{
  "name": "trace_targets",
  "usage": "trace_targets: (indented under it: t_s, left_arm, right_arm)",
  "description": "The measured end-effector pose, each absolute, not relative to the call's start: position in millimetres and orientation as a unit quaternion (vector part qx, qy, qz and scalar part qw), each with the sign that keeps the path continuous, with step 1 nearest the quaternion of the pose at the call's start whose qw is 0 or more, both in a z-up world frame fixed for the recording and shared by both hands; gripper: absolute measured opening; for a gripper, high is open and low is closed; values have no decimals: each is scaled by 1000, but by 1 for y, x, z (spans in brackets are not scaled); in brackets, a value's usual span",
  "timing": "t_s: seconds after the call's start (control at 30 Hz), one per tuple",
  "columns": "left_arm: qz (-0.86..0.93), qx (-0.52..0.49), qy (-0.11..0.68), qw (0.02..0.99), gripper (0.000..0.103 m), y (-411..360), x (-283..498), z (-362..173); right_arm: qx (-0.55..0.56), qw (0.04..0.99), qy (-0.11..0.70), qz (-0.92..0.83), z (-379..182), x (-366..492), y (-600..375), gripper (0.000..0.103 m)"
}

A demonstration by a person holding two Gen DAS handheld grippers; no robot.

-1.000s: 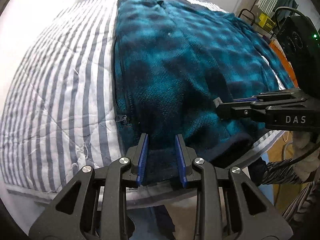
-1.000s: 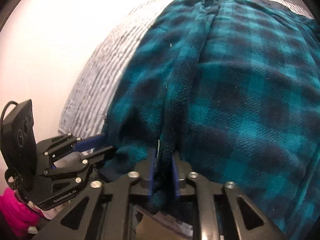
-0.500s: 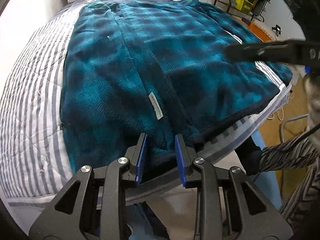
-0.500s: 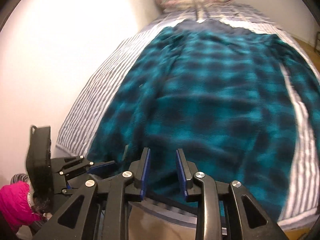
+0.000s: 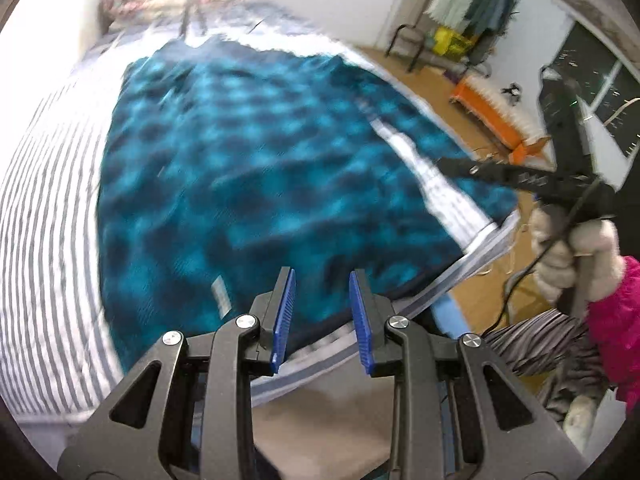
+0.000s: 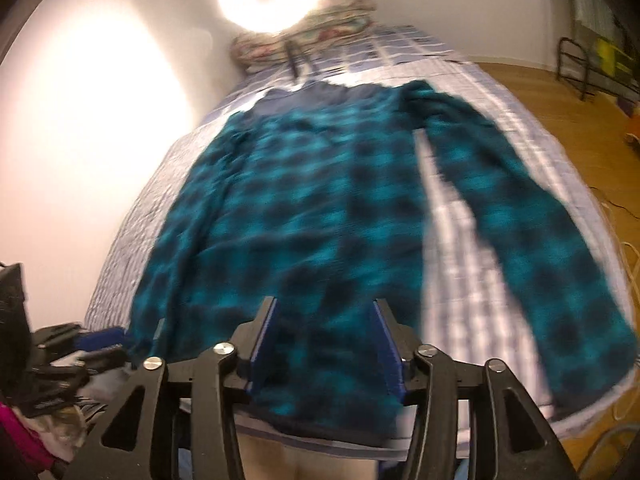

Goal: Fold large clothes
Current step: 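Grasp the cuff of the other sleeve with the right tool and lift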

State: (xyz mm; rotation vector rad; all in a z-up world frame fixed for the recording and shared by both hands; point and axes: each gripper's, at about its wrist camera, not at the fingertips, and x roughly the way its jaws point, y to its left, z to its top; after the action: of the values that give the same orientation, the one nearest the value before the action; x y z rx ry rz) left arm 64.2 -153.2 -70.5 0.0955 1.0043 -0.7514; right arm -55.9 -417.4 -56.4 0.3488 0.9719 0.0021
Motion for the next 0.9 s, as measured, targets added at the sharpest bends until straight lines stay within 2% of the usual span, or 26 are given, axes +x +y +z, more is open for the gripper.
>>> trace_targets:
  t_s: [0.13,0.33,0.67,0.9]
  left_arm:
    - [-377,47,454,806,27,-172,67,-52]
    - [-404,60,449,795,30,-200,73,-37]
    - [-405,62,468,783,30,-225,93,-53]
    - [-413,70,479,772,30,-243,93,-63]
  right_arm:
    - [168,872,457,-54,-48,-73,-470,59]
    - [237,854,448,-114,-52,-96,-552,62]
    - [339,807,450,-179,-92,-138,-647,62]
    - [373,773,474,-195,-128,-147,-665,62]
